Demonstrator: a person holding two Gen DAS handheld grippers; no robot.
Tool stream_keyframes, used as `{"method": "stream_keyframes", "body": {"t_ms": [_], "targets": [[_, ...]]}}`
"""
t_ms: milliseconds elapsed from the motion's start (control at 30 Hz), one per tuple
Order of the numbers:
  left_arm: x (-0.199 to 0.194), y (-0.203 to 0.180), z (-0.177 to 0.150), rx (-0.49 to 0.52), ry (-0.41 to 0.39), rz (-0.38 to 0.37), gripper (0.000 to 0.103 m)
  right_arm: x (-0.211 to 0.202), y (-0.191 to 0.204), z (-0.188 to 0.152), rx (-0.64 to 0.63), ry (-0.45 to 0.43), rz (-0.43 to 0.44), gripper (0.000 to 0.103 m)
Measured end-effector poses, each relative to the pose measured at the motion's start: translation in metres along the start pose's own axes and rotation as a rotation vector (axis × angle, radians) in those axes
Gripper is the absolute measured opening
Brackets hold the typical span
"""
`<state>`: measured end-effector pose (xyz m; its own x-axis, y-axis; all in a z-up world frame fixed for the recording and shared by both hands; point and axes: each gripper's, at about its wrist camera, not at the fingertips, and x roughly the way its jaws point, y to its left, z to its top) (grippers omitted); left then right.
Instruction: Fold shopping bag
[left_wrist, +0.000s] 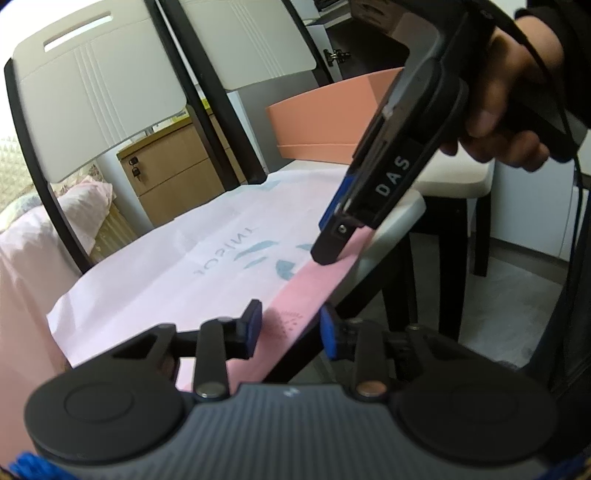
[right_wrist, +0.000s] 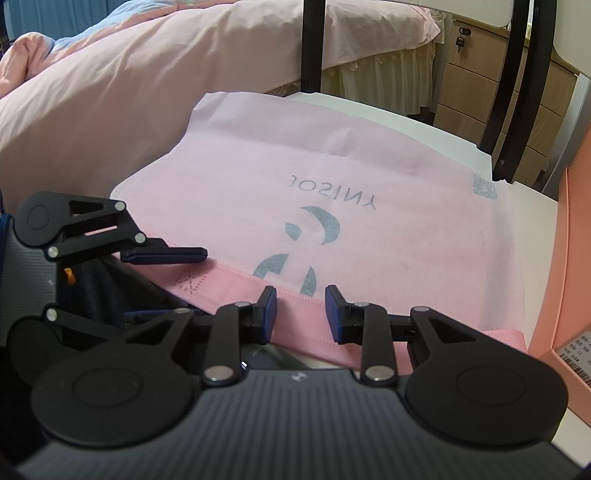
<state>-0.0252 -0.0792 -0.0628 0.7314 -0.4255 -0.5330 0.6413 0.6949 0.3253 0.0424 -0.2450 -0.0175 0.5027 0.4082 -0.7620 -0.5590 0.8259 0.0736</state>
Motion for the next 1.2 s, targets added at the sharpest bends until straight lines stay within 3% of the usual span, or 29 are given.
{"method": "stream_keyframes", "body": {"t_ms": [167,300,700,867,1033,1200], "targets": [[-0.002,0.012,0.006,-0.101,0.016,-0.051,0.027,0.000,-0.004,0.003,0.013,-0.002,-0.005,0.032],[0.001,0.032,0.010,-0.245,0.031,-0.120,0.023,-0.004,-0.003,0.006,0.021,-0.038,-0.014,0.032],[0.022,0.104,0.002,-0.721,0.078,-0.327,0.011,-0.039,-0.009,0.033,0.095,-0.310,-0.037,0.033],[0.039,0.129,-0.016,-0.954,0.087,-0.431,0.007,-0.046,-0.017,0.039,0.109,-0.373,-0.055,0.033],[0.057,0.145,-0.041,-1.172,0.074,-0.529,0.006,-0.045,-0.026,0.038,0.127,-0.378,-0.069,0.033],[0.068,0.150,-0.055,-1.259,0.071,-0.560,0.006,-0.035,-0.026,0.037,0.112,-0.338,-0.078,0.033]]}}
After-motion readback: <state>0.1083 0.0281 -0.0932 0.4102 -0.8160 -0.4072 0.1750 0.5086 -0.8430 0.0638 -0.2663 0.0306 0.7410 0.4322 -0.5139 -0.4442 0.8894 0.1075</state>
